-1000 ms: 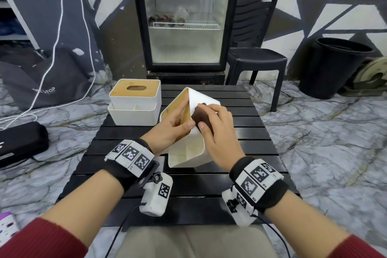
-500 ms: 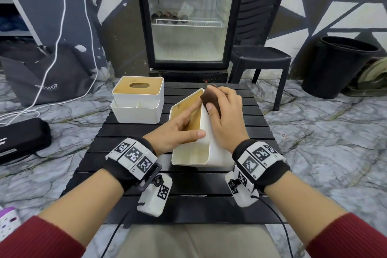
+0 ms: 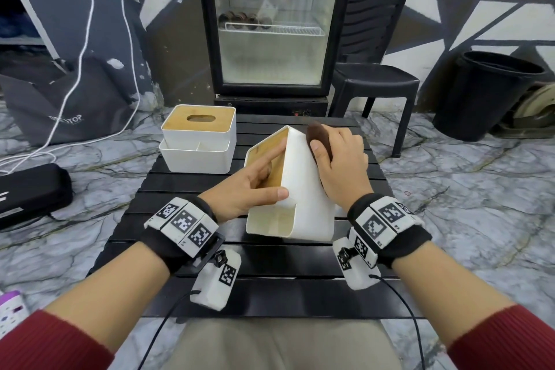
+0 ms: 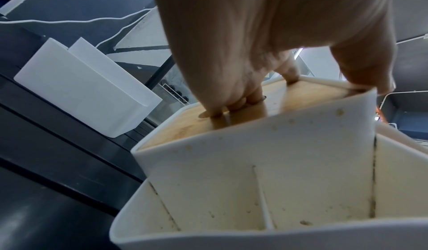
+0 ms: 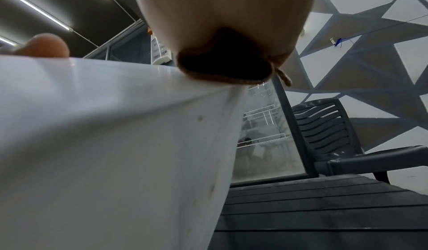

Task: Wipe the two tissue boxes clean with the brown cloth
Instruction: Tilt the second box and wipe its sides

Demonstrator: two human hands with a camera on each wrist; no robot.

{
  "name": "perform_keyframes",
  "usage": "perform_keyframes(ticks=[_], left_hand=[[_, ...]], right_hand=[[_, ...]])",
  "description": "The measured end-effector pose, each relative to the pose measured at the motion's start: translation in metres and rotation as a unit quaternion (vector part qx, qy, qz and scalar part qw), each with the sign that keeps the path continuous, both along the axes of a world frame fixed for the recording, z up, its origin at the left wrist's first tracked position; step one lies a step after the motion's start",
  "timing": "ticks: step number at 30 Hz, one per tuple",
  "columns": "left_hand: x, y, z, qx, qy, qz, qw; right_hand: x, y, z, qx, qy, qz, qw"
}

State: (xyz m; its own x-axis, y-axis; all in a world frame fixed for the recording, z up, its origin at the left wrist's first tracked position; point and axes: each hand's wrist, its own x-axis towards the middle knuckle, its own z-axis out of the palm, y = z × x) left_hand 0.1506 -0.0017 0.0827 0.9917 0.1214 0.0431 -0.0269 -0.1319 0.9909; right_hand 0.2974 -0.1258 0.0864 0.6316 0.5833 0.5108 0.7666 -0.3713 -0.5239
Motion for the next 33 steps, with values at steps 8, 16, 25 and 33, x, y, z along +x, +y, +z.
perform_keyframes(ticks=[8,16,25,33], left_hand=[[-0.003,0.005,-0.002,-0.004,0.004,0.002,1.0],[-0.01,0.003,0.0,0.001,-0.013,0.019,1.0],[-0.007,0.001,-0.002,0.05,0.0,0.039,0.998],[-0.004,0.002,-0.007,-0.028,-0.006,0.114,0.993]], right_hand=[[0.005,-0.01,-0.005,0.008,0.046,0.019,0.999],[0.004,-0.022,-0.001,0.056,0.072,0.08,0.993],[-0.008,-0.043,-0.013,0.072,0.028,0.158,0.984],[-0.023,-0.053,-0.024,0.059,0.048,0.213,0.974]])
